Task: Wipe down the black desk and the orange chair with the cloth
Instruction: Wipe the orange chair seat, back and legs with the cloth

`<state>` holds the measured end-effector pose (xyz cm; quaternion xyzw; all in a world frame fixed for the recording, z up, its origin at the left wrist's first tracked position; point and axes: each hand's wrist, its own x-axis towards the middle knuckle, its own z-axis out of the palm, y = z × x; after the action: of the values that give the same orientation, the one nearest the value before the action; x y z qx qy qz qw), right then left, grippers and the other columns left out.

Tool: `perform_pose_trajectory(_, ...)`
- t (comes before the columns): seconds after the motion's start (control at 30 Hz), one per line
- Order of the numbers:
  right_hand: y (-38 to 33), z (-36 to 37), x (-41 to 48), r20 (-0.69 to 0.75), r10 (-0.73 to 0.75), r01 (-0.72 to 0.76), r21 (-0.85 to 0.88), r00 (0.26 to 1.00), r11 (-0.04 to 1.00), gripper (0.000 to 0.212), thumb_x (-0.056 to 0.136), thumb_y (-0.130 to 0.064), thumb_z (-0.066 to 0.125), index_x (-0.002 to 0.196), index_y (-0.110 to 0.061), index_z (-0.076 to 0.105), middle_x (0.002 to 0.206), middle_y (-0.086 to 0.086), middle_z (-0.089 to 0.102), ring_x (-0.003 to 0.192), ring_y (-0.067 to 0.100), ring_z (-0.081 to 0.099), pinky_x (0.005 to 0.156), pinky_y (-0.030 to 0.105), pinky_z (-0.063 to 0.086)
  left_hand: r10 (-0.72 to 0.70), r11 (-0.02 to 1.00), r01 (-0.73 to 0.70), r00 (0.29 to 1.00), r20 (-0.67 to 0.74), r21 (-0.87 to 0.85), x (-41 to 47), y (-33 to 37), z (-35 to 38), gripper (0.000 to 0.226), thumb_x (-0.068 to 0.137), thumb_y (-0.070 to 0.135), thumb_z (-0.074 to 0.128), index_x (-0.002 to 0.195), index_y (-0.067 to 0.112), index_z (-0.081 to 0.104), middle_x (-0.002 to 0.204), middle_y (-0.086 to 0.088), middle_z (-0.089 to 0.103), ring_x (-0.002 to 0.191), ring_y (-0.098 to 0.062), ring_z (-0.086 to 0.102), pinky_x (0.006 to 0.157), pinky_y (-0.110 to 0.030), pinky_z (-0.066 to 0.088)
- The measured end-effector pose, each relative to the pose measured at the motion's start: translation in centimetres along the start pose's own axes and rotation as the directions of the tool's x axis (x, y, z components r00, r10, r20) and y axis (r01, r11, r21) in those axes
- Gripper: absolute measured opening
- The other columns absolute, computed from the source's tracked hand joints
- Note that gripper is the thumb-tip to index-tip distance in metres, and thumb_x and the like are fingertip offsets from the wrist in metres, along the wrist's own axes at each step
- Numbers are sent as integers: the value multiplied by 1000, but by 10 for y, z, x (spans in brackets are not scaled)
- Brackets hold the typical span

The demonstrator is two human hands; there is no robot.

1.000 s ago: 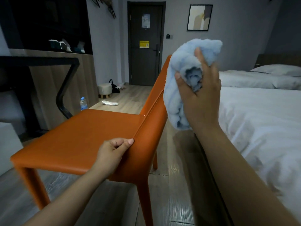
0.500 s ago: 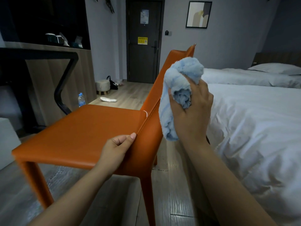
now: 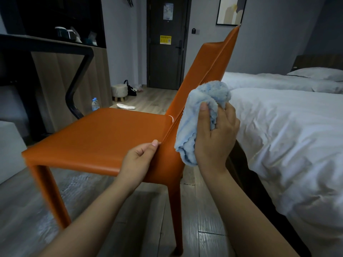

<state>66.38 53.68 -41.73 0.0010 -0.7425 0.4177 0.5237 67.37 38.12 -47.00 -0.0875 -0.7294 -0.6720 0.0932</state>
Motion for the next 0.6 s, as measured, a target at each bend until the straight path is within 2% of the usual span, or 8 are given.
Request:
perform_pose_trajectory(0.1,7,6,-13,-1,-64,63,-98,998,993,60,93,-57,38,132,-15,57,138,7,54,126,25,48,98,46,49,25,1000,-25,1000,1,1,2,-5,-2,34,96,43,44,85,31,74,99,-17,70,89,-16,61,88,-31,47)
perform_pose_trajectory(0.2,16,12,-30,-9,-124,121,-156,992,980,56,94,-54,41,130,-14,58,136,7,55,125,26,48,98,45,49,25,1000,-25,999,-23,-13,1,-15,-8,39,97,45,41,83,31,74,86,12,74,80,4,65,72,-9,49)
perform_pose_trajectory(0.23,18,14,-37,-2,-130,128,-162,992,978,55,94,-53,42,130,-15,58,136,7,54,125,25,48,98,44,49,19,1000,-19,999,-30,-2,0,-23,-11,40,97,46,39,87,29,74,86,17,73,79,8,65,70,-8,48)
perform_pose_trajectory(0.3,21,18,-49,7,-140,139,-171,990,975,52,94,-52,44,129,-16,59,136,5,54,124,24,47,97,43,50,9,1000,-10,999,-43,-5,-5,-40,-18,44,96,49,37,91,28,75,91,18,73,86,7,65,82,-17,49)
perform_pose_trajectory(0.43,26,24,-75,37,-163,167,-198,986,966,50,93,-50,45,131,-19,58,138,3,53,124,24,46,100,40,46,14,1000,-14,999,-32,-7,-3,-58,-29,48,92,62,29,85,47,74,93,19,72,91,4,66,88,-27,46)
perform_pose_trajectory(0.6,26,28,-103,149,-221,258,-303,964,917,42,89,-43,54,123,-19,63,136,4,55,121,30,49,98,33,30,-53,988,55,998,13,-147,6,-62,-34,66,95,65,21,80,35,78,94,7,75,93,-2,69,91,-28,47)
